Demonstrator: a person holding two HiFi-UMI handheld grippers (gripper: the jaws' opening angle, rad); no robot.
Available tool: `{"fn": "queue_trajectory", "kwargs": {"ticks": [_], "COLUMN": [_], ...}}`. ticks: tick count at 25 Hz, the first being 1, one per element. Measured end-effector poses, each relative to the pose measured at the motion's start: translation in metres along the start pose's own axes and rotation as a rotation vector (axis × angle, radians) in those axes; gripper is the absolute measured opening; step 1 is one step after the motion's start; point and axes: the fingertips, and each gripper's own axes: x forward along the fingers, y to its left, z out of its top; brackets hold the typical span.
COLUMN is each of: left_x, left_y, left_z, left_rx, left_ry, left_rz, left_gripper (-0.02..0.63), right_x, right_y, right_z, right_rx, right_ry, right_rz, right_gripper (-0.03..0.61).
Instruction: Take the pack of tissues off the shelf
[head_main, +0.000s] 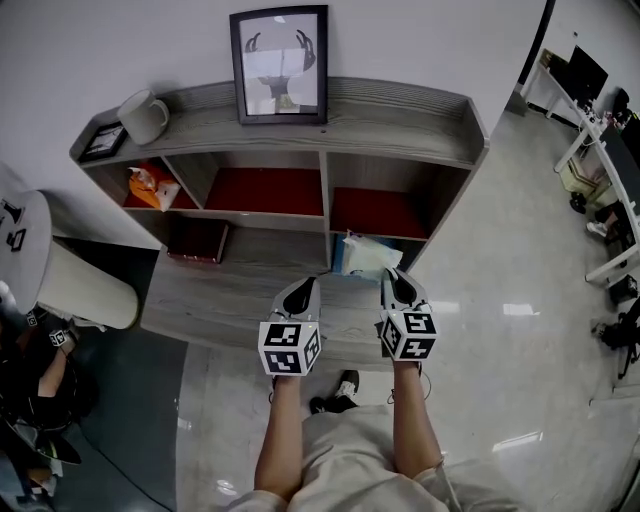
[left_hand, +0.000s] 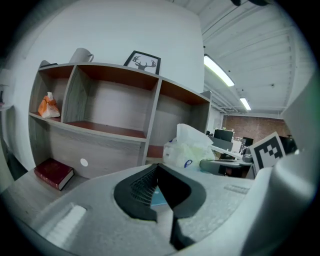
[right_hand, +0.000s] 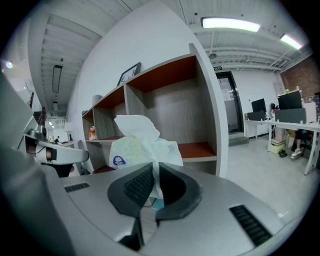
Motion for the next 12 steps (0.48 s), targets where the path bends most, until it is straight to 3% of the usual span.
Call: {"fn": "queue_trajectory", "kwargs": {"ticks": [12], "left_x": [-0.037], "left_y": [0.002], "left_z": [-0.013], "left_rx": [-0.034], "left_ry": [0.005], "left_rz": [-0.005], "left_gripper": [0.008], "right_x": [-0.034], "right_y": [0.025], "right_z": [-0.030], "right_rx": [-0.019], "right_ry": [0.049], "right_rz": [0.001], "right_gripper": [0.025]}}
